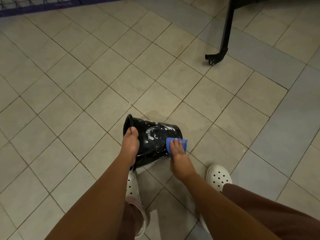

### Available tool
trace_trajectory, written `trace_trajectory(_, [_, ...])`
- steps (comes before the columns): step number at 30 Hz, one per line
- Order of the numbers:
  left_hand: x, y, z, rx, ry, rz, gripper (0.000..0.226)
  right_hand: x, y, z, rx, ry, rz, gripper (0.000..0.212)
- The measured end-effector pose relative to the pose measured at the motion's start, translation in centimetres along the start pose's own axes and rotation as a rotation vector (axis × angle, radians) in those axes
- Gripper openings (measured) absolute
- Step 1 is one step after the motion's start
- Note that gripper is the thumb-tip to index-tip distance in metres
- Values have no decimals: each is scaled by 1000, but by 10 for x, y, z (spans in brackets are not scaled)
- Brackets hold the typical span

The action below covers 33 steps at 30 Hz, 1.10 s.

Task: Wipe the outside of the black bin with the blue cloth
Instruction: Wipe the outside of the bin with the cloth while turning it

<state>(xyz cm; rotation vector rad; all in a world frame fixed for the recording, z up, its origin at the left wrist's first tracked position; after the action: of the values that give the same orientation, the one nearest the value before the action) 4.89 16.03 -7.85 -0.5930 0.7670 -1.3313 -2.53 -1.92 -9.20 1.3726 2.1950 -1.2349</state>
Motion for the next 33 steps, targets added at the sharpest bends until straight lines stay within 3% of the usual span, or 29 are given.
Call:
trace_trajectory(7, [3,-2,5,17,29,23,51,-5,7,8,167,59,-2,72])
trace_trajectory(14, [7,-5,9,5,19,28,54,-3,5,-2,40,23,1,73])
trace_trajectory(20, [13,-14,16,40,80,16,58,-14,16,11,228,97,-19,76])
trace_trajectory(22, [12,-14,17,45,91,23,54,-7,9,7,211,101,-10,75])
trace_trajectory(26, [7,-10,14,0,30,22,68,1,5,-8,69,67,18,74])
trace_trajectory(28, [7,-13,17,-13,5,30,59,-6,14,-7,37,22,11,75])
trace_trajectory(33, [8,-17,22,11,-13,40,53,-18,32,0,135,52,-24,70])
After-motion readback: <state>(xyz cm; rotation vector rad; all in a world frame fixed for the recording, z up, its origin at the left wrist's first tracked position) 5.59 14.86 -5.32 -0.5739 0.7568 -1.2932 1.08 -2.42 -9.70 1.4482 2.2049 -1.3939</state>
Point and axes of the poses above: each hand's wrist, its own y-axis towards the middle knuckle, its own x-axis out of the palm, z = x × y, the point moved 3 cm from there along y, towards the middle knuckle, and after that the axes turned 8 degrees about -z, right-handed, at the moved point
